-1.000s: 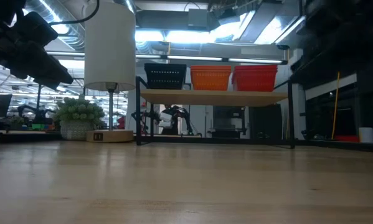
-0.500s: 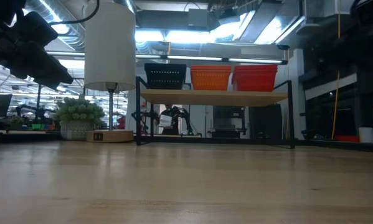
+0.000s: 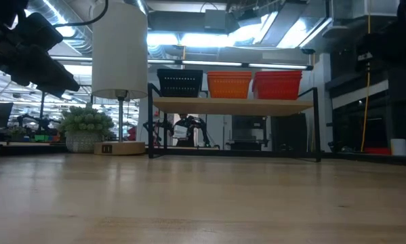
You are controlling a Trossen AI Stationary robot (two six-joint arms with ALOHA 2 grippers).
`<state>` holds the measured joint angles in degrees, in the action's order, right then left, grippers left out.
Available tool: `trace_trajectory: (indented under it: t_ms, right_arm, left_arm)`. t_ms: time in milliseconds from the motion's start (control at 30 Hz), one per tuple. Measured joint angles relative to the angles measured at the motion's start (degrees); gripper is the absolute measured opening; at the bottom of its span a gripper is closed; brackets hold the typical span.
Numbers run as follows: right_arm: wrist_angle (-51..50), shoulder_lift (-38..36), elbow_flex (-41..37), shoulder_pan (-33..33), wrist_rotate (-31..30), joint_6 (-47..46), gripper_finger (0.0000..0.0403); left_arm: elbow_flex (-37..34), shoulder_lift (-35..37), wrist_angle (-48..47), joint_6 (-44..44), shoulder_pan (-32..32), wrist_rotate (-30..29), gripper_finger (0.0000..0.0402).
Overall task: Stack baskets on shelf by color
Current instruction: Return to Home Position
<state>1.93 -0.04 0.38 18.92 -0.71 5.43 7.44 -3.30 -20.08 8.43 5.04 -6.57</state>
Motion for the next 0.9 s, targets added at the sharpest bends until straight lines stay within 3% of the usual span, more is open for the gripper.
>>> trace_trajectory:
  t_ms: [900]
  right_arm:
    - [-0.33, 0.16, 0.00, 0.00, 1.33, 0.85, 0.0129]
  left_arm:
    - [0.00, -0.01, 0.01, 0.01, 0.02, 0.00, 0.0047]
